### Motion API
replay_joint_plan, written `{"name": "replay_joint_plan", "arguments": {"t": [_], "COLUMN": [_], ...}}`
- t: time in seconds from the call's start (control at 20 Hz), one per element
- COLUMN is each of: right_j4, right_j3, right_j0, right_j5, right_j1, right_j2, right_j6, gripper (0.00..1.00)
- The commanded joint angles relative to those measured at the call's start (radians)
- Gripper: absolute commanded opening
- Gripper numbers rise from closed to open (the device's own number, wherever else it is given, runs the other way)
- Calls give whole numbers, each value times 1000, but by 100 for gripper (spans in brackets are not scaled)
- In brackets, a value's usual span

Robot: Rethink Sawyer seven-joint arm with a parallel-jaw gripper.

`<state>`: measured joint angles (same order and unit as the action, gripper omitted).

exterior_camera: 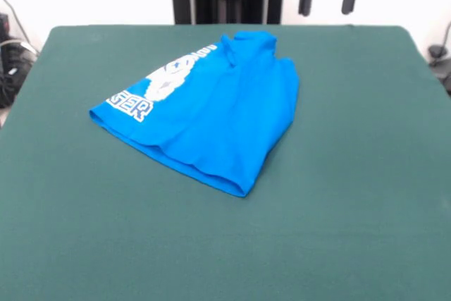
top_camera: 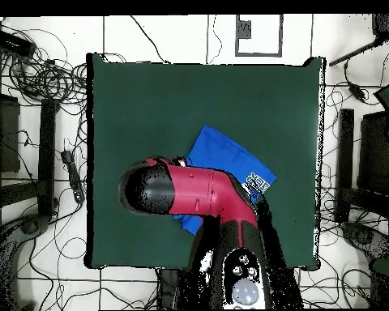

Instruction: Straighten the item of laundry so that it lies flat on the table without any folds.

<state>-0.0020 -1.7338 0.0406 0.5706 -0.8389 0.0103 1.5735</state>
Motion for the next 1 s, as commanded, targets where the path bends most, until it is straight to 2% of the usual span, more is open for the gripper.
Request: {"name": "replay_joint_plan", "arguments": {"t": [0.05, 0.5, 1.0], "right_j4": [-38, -57, -52], "right_j3": [148, 216, 189], "right_j0": [-21, 19, 34], "right_j5": [99, 92, 30], "right_j1": [100, 172, 194], "right_j2": [-51, -60, -2], "right_j6": [86, 29, 98], "gripper": [100, 100, 100]}}
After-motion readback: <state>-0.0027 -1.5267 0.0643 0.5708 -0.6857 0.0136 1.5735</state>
